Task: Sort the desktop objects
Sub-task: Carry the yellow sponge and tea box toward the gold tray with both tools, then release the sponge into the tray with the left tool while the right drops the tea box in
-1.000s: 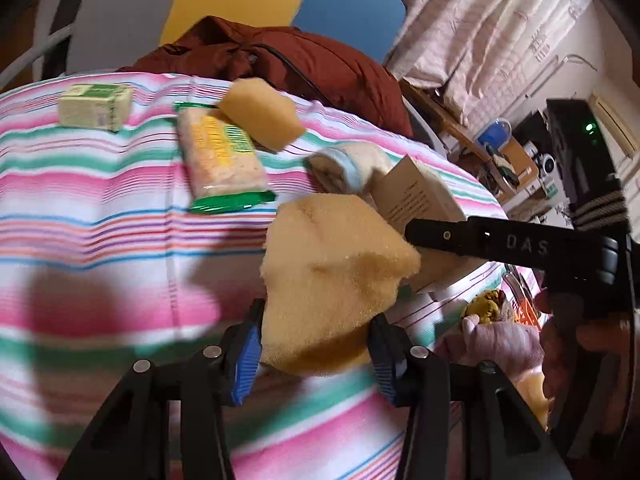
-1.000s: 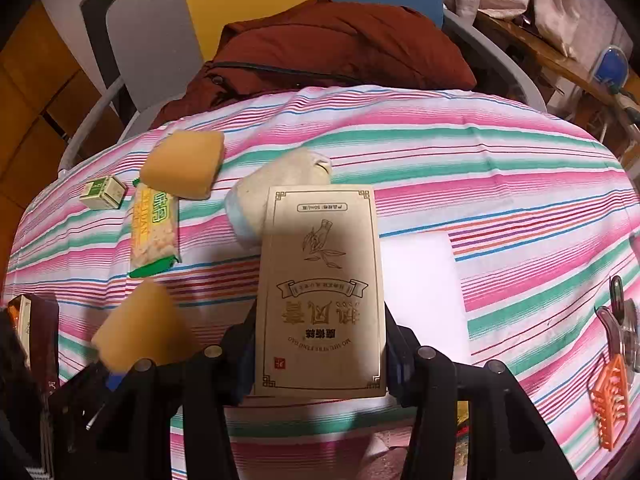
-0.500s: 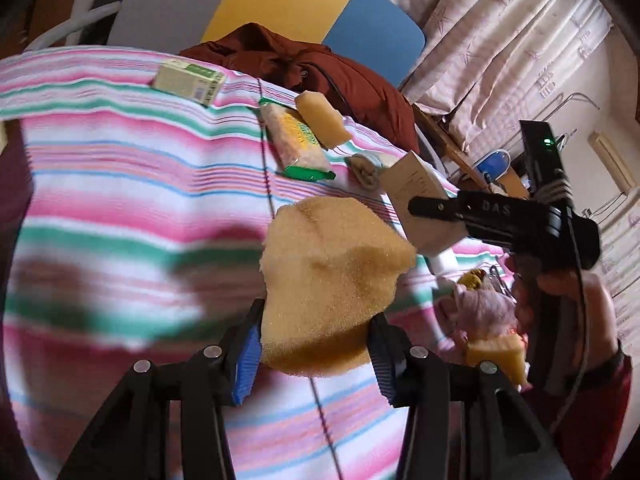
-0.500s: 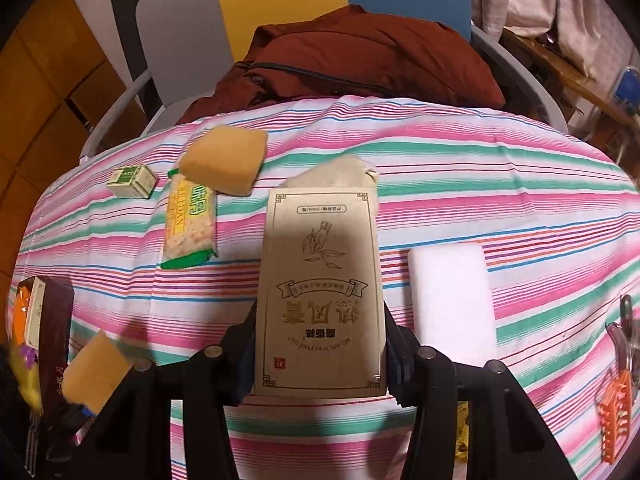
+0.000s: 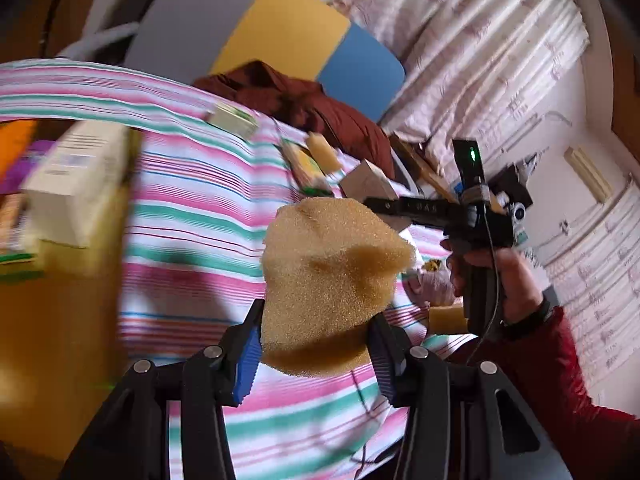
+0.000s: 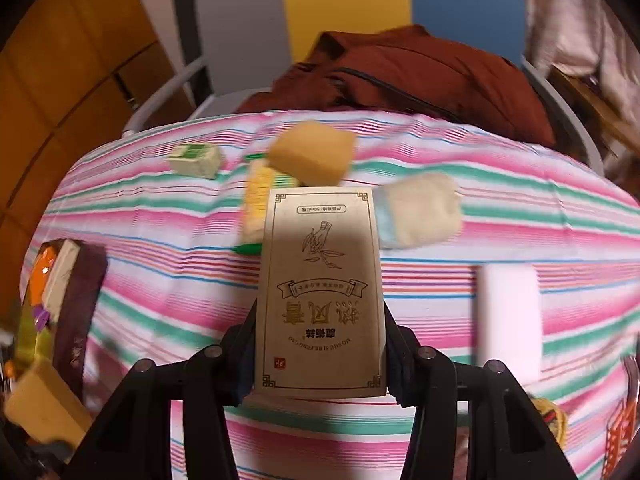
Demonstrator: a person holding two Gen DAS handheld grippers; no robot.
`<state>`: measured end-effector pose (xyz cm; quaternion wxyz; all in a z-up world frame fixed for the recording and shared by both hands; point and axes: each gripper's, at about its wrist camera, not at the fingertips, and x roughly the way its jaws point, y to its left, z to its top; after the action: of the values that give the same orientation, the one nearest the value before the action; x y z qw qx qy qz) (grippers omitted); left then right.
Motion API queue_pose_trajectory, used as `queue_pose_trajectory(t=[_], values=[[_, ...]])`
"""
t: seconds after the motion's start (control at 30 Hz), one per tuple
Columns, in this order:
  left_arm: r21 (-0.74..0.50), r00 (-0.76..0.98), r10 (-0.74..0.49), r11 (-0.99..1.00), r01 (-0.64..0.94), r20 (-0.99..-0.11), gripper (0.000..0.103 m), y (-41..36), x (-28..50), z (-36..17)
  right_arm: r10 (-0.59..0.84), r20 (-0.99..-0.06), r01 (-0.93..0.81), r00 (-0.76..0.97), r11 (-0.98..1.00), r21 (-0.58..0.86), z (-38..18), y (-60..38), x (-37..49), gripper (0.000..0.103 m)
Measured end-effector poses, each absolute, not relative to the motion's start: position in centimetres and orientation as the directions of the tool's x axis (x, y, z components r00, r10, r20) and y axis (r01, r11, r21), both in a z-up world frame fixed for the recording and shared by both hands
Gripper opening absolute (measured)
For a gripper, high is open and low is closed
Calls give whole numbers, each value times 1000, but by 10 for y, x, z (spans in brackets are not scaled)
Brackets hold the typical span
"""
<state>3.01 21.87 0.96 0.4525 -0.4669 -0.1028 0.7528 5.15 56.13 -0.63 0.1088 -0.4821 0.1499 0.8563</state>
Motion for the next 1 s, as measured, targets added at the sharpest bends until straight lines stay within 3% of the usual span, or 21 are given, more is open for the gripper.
queue_pose_trajectory(t=[0.37,0.53,0.73,0.9,1.0], values=[[-624,-280,742,-666,-409,-609,48,107,-6,14,-206,-799,-46,-566,-959,279,34,429,38,51],[-640,-286,700,-714,-284,-654,49,63,-31,-6,-290,-780,148,-555,-957,250,52,348,34,51],[-618,-242,633,-773,-141,-736,49,39,-65,-39,-372,-800,262,-470,-925,276,39,285,28,51],[-530,-257,534,-843,-90,-805,61,30,-82,-40,-378,-831,311,-407,-913,263,23,253,24,51],[-579,-275,576,-811,-80,-770,68,22,-83,-32,-366,-850,349,-380,-907,234,12,233,23,52]])
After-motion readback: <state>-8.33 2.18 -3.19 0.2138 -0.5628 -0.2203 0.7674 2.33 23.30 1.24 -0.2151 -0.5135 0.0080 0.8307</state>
